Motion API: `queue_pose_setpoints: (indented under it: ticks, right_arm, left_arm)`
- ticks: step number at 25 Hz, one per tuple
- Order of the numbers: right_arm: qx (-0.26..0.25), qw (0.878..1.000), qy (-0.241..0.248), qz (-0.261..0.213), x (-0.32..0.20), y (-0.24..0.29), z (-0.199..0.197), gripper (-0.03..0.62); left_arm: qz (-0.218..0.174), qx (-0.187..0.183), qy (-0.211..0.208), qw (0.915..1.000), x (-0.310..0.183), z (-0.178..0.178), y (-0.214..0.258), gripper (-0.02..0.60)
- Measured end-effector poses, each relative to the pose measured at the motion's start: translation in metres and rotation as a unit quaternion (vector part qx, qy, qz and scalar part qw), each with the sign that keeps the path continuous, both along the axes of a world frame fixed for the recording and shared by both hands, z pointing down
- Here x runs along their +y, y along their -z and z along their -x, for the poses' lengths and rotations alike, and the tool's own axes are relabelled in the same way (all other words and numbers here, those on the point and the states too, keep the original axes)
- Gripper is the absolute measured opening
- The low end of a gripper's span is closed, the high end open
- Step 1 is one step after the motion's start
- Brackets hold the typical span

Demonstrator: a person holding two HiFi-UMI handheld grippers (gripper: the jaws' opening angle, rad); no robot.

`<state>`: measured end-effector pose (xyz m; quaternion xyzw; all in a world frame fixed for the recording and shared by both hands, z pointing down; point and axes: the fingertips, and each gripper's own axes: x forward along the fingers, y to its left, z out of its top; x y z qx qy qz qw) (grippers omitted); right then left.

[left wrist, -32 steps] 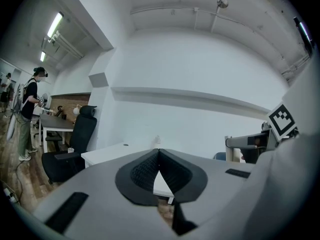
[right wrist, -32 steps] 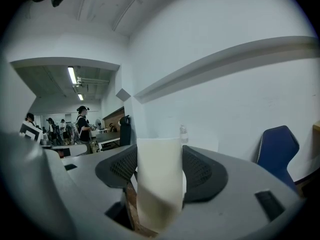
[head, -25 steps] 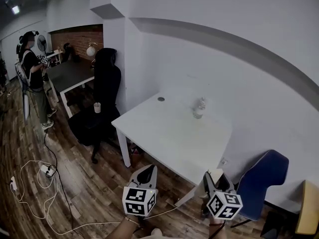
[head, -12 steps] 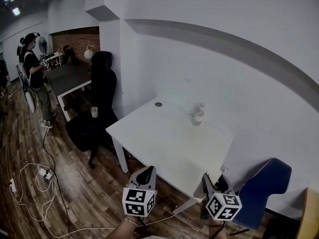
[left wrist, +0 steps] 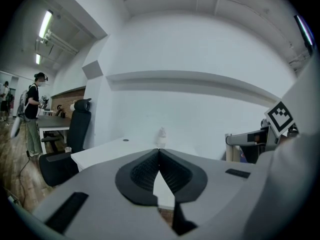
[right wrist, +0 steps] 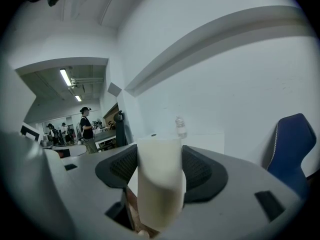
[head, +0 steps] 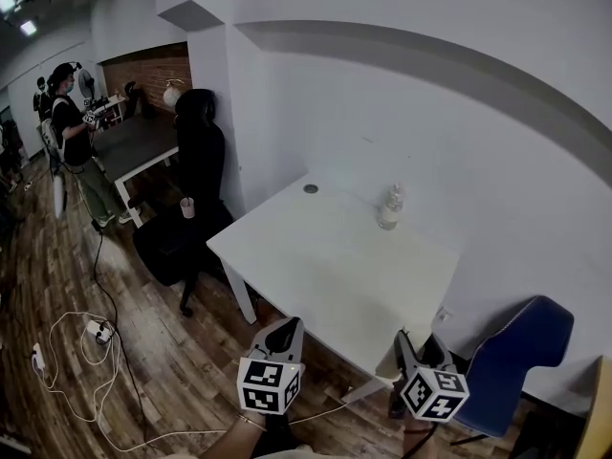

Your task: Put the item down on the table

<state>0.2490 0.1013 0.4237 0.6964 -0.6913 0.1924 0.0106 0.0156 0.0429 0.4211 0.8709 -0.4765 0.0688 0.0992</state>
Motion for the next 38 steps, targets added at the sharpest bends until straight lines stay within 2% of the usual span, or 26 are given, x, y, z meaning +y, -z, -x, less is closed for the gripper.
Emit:
queue_pose_setpoints:
  ticks: [8,13,26,38]
  right_arm:
    - [0.001,1.000,-0.026,-0.003,-0.017,-0.008,-0.008,0.296]
    - [0.008,0.999,-0.038,-0.005,-0.046,-0.006,-0.003,0.296]
    - [0.031,0.997,-0.066,-0.005,-0.132,0.014,0.014,0.295]
    - [0.024,0.994,-0.110,-0.015,-0.204,0.016,0.023,0.296]
  left_arm:
    - [-0.011,0.008,-0.028,0.9995,-0.036,-0.014,-0.002,0.017]
    - [-0.010,0.015,-0.043,0.9989,-0.069,-0.016,-0.004,0.017]
    - [-0.008,0.034,-0.057,0.9977,-0.178,0.004,0.007,0.017]
    - [-0.018,0.025,-0.092,0.9953,-0.272,0.008,0.010,0.017]
